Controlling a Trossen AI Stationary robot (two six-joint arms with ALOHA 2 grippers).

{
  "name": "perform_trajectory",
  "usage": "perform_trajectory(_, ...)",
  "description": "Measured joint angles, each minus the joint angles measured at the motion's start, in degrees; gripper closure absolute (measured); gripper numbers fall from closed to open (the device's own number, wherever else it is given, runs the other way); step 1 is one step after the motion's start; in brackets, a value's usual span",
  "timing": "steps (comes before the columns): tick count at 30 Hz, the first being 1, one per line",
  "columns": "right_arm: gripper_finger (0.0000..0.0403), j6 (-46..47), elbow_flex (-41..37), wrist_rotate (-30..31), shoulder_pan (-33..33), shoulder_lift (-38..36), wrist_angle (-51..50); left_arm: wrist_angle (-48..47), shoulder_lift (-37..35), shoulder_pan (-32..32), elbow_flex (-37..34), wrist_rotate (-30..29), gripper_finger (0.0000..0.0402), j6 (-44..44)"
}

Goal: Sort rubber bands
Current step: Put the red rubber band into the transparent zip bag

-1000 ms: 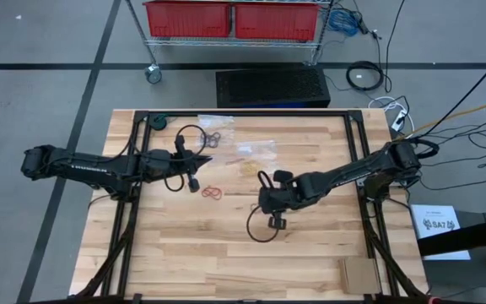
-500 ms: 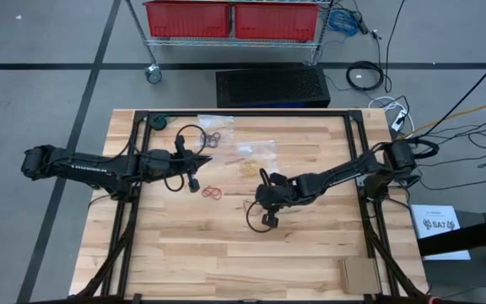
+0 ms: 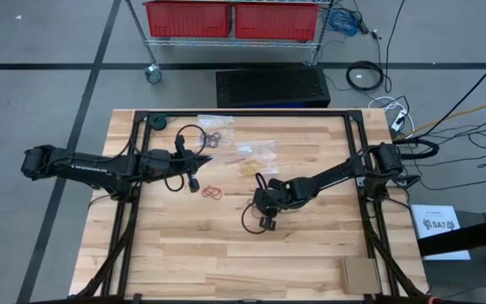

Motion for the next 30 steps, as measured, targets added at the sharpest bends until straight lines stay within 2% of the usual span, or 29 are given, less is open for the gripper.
perform_trajectory(11, 0.0178, 3.36, 7.12, 0.3, 0.0, -0.02, -4.83, -0.06, 0.0, 0.0, 0.0, 0.0, 0.0401, -0.02)
perform_trajectory(17, 0.0115, 9.79, 7.56, 4.84, -0.31, 0.54, -5.04, -0.13, 0.0, 0.0, 0.0, 0.0, 0.0401, -0.02)
perform_trajectory(23, 0.0091, 10.75, 7.55, 6.64, -0.28, 5.25, -4.82, -0.21, 0.01, 0.01, 0.0, 0.01, 0.0401, -0.04)
perform_trajectory(30, 0.01, 12.68, 7.86, 5.97, -0.31, 6.65, -7.26, -0.24, 0.0, 0.0, 0.0, 0.02, 0.0401, -0.04)
